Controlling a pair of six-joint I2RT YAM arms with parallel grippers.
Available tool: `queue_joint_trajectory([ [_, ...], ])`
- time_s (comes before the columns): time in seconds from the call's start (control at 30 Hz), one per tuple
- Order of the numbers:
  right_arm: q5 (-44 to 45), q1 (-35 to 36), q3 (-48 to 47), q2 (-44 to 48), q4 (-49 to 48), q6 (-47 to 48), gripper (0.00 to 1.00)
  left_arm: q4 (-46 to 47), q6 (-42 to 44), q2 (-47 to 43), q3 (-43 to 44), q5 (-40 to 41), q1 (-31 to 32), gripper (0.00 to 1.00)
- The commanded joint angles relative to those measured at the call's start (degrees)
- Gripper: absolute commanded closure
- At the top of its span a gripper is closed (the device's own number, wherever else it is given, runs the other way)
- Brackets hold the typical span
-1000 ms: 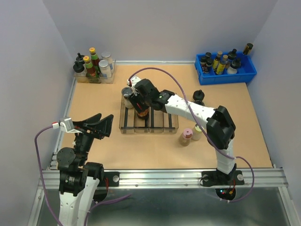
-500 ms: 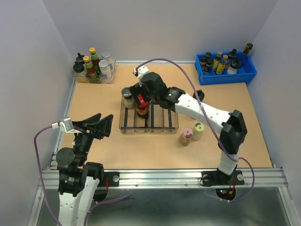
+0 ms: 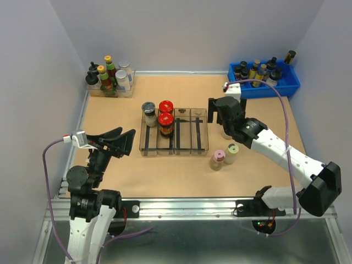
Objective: Organize the condiment bottles
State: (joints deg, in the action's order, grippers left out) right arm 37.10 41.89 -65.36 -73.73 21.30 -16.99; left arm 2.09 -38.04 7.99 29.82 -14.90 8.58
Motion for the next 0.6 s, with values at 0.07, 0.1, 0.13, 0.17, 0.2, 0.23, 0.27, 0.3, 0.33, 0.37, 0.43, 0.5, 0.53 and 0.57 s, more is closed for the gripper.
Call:
queue_joint_trajectory([
  [0.07, 4.8, -7.2, 1.8, 2.5, 1.1, -3.5, 0.0, 7.5, -2.0, 2.7, -1.4, -3.5, 0.0, 0.01],
  [0.1, 5.5, -7.4, 1.9, 3.1, 1.4, -3.7, 0.0, 7.4, -2.1, 2.5, -1.4, -3.4, 0.0, 0.01],
  [0.13, 6.0, -7.6, 2.3, 3.4, 2.2, -4.5, 0.0, 7.3, -2.2, 2.3, -1.5, -3.4, 0.0, 0.01],
  [0.17, 6.1, -8.2, 2.8, 3.7, 2.4, -5.7, 0.0, 7.3, -2.6, 1.5, -1.9, -3.1, -0.1, 0.01],
  [0.2, 5.5, -8.7, 3.3, 3.9, 2.5, -6.0, 0.0, 7.2, -2.7, 1.2, -2.0, -3.1, 0.0, 0.01],
  [0.23, 4.6, -9.2, 4.4, 3.4, 2.6, -6.8, 0.0, 7.1, -2.7, 0.7, -2.3, -3.0, -0.1, 0.01],
  [0.27, 4.1, -10.4, 4.9, 3.0, 2.7, -7.1, 0.0, 7.1, -2.7, 0.6, -2.3, -2.9, 0.0, 0.01],
  [0.3, 3.7, -11.1, 5.3, 2.5, 2.7, -7.4, 0.0, 6.7, -2.6, 0.6, -2.3, -2.9, 0.0, 0.01],
  [0.33, 3.3, -11.9, 5.9, 1.9, 2.6, -7.8, 0.0, 6.5, -2.5, 0.7, -2.1, -2.9, -0.1, 0.01],
  [0.37, 2.5, -13.3, 6.7, 1.0, 2.7, -8.6, 0.0, 6.4, -2.3, 0.9, -1.9, -3.0, 0.0, 0.01],
  [0.43, 1.0, -14.4, 7.4, 0.3, 2.6, -9.0, 0.0, 6.2, -2.0, 1.2, -1.7, -2.9, 0.0, 0.01],
  [0.5, 0.4, -14.8, 7.6, -1.1, 2.4, -9.0, 0.0, 6.2, -2.0, 1.0, -1.7, -2.7, 0.0, 0.01],
  [0.53, 0.3, -14.9, 7.7, -1.4, 1.9, -8.7, 0.0, 6.2, -2.0, 0.8, -2.0, -2.6, 0.0, 0.01],
  [0.57, -0.5, -15.1, 7.8, -1.8, 1.5, -8.3, 0.0, 6.2, -2.1, 0.6, -2.0, -2.4, -0.1, 0.01],
])
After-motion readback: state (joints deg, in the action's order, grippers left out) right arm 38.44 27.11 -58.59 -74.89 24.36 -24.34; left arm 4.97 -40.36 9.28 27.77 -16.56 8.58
